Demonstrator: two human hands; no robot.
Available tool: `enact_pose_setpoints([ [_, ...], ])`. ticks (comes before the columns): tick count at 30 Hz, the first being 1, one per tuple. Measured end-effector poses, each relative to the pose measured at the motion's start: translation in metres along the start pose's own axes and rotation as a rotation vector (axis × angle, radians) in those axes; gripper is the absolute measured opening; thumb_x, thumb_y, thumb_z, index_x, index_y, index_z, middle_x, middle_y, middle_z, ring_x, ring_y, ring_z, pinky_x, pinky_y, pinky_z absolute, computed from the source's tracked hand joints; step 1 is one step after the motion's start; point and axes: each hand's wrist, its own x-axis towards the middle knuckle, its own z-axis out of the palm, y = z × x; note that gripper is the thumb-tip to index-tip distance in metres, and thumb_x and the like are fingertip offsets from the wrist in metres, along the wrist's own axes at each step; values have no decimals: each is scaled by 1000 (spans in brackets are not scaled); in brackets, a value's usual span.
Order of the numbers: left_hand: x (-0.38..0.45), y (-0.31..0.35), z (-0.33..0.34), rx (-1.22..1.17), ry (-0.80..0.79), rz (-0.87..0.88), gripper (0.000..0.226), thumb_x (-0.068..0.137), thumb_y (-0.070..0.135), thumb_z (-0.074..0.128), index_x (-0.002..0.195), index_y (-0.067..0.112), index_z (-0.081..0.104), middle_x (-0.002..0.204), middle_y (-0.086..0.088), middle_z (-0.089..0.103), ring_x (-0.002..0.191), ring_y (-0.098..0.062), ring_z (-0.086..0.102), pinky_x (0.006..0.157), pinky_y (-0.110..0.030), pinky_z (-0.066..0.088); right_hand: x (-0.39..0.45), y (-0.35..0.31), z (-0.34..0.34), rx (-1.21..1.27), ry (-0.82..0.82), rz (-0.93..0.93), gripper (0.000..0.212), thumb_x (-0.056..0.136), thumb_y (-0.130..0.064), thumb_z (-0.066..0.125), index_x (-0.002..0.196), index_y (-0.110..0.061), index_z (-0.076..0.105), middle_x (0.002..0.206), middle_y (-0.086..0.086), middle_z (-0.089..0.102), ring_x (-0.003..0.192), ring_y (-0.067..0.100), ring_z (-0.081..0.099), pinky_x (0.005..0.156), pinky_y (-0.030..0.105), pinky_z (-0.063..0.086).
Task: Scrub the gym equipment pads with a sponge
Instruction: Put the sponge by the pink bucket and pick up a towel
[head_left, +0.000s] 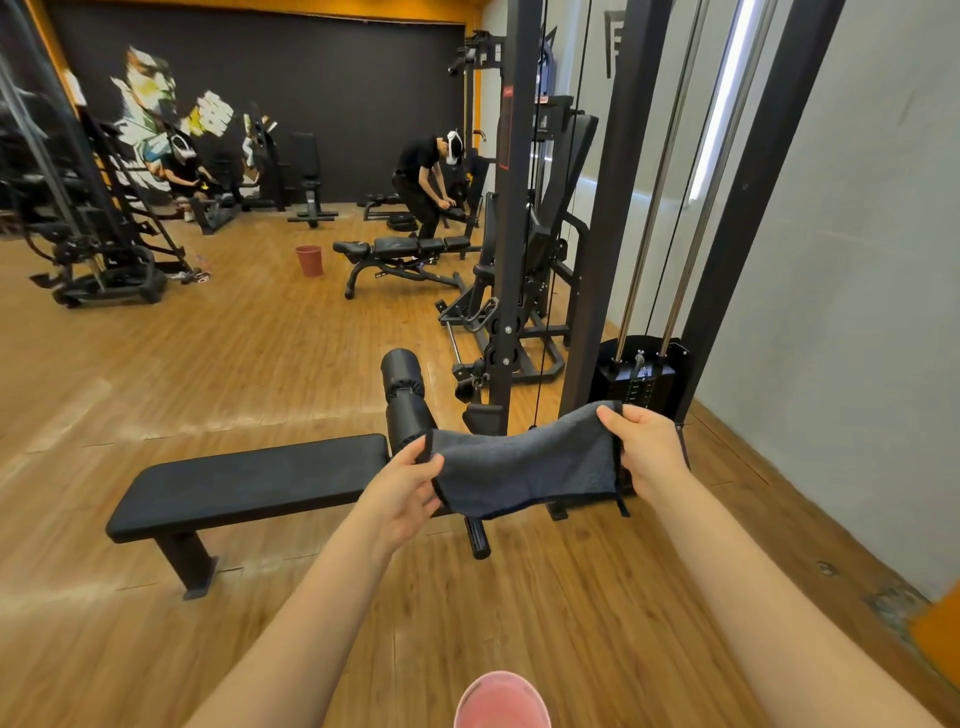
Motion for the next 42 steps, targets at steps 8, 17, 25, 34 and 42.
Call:
enact_pose_setpoints([
  [8, 10, 17, -2, 377, 313, 249, 17, 89, 3, 60, 99, 15, 68, 109, -11, 67, 102, -26, 61, 86, -39, 53, -1, -13, -5, -186, 13, -79, 28, 96, -11, 47, 121, -7, 58, 108, 2, 61, 105, 19, 54, 88, 31, 46],
  [17, 13, 36, 8, 372, 399, 244, 29, 89, 23, 66, 110, 2, 62, 81, -2, 61, 82, -18, 61, 83, -32, 52, 4, -27, 2, -201, 174, -149, 29, 91, -19, 57, 117, -8, 63, 115, 9, 62, 109, 23, 54, 91, 33, 41],
  [25, 2, 56, 12, 116, 171, 333, 13, 92, 20, 61, 103, 14, 62, 118, -3, 59, 109, -19, 54, 91, -33, 39, 10, -45, 5, -55, 210, -122, 34, 91, -19, 56, 124, -9, 58, 120, 7, 60, 114, 22, 52, 100, 37, 42],
  [34, -8, 67, 24, 55, -17, 505, 41, 95, 3, 51, 136, 8, 48, 113, 3, 64, 102, -7, 60, 77, -16, 54, 11, -51, 11, 189, 198, -79, 27, 92, -17, 55, 118, -12, 61, 104, -1, 60, 99, 14, 55, 83, 30, 48],
  [42, -6, 68, 36, 31, 130, 537, 45, 94, 6, 55, 138, 9, 47, 122, 5, 58, 102, -9, 57, 89, -27, 50, 14, -55, 12, 250, 120, -79, 17, 93, -15, 53, 106, -14, 64, 102, 1, 62, 100, 17, 58, 83, 37, 53],
])
